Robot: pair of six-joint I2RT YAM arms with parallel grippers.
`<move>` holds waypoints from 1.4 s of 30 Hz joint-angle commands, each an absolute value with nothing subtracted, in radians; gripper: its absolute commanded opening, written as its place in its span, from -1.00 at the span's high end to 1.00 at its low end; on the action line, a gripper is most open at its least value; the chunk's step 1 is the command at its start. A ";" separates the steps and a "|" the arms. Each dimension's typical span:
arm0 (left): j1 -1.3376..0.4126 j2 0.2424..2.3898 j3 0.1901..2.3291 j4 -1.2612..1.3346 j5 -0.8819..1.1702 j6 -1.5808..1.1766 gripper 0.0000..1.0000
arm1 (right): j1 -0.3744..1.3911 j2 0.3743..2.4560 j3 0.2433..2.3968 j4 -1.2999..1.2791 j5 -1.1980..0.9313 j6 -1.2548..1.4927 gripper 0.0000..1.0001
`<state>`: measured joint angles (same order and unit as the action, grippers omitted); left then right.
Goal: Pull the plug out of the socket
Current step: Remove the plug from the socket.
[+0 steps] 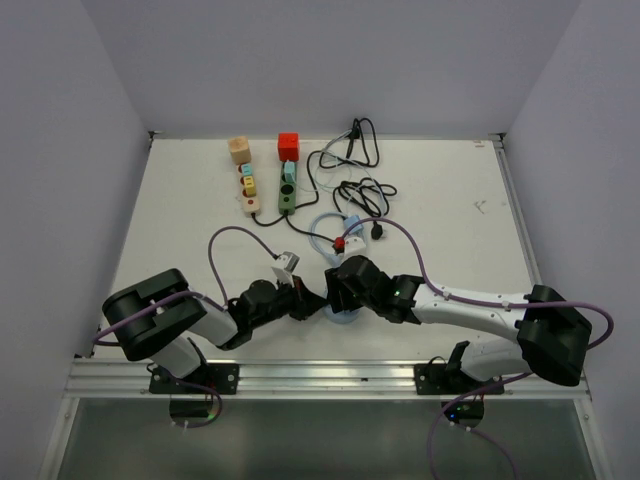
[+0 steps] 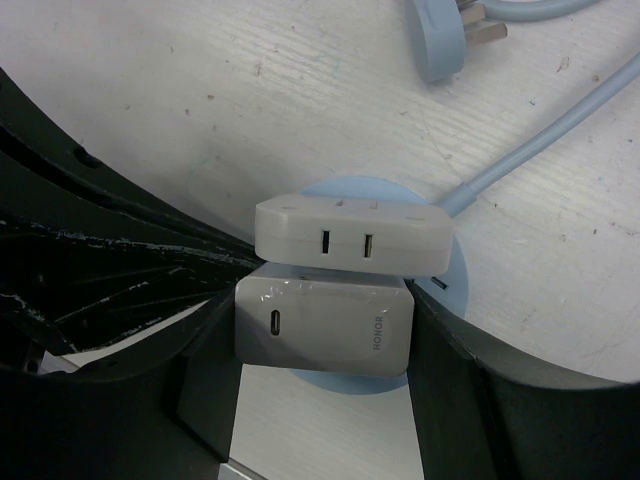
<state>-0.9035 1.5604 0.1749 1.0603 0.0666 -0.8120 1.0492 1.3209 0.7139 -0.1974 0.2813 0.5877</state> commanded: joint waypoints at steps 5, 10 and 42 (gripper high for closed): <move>-0.910 1.598 0.130 0.930 0.005 -0.787 1.00 | 1.055 1.278 0.765 -0.213 0.198 0.669 1.00; -0.910 1.586 0.123 0.927 0.006 -0.787 1.00 | 1.057 1.259 0.765 -0.225 0.204 0.672 1.00; -0.913 1.557 0.124 0.891 0.009 -0.779 1.00 | 1.238 1.428 0.857 -0.316 0.471 0.595 1.00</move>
<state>-0.9119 1.5375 0.1520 1.0466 0.0475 -0.8200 1.2034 1.3926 0.8021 -0.3126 0.4477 0.5690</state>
